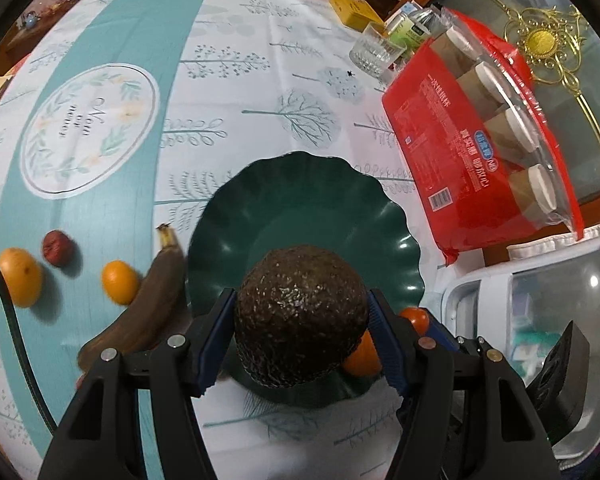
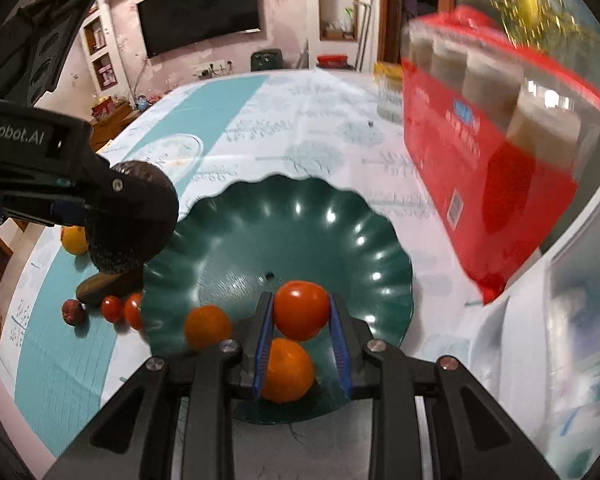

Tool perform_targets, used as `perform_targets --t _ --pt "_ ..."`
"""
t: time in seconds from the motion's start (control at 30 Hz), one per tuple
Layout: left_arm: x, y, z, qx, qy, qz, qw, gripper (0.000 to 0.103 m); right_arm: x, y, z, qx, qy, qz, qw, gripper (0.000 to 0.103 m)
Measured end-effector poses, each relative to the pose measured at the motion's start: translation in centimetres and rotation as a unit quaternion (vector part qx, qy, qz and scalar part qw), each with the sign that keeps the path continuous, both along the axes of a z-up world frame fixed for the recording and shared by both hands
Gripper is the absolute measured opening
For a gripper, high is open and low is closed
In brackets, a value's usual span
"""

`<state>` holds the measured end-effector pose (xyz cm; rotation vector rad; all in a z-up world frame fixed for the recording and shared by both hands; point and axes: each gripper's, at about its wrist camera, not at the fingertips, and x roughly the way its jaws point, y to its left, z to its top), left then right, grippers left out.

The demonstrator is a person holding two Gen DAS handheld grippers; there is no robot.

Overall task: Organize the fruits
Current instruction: 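Place the avocado and tomato on the green plate, opening both tools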

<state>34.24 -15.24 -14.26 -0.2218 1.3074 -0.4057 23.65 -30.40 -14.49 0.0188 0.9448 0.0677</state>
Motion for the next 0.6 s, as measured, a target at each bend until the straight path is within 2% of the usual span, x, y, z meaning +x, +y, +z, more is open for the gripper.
perform_targets --t 0.2,0.37,0.53,0.6 --pt "1.3 -2.1 -3.0 0.017 0.027 -0.018 0.9993 0.063 1.3 -1.2 -2.3 0.014 0.027 -0.015 0.999 0.027" --pt "1.6 -3.7 -4.6 0.032 0.038 -0.035 0.9982 0.063 2.0 -1.4 -3.1 0.023 0.037 -0.016 0.999 0.027" --pt "1.6 -4.1 -5.2 0.037 0.045 -0.037 0.9976 0.063 2.1 -1.1 -3.4 0.029 0.042 -0.012 0.999 0.027" --pt "1.6 -3.9 -4.8 0.036 0.035 -0.035 0.9981 0.063 2.1 -1.0 -3.5 0.030 0.044 -0.012 0.999 0.027"
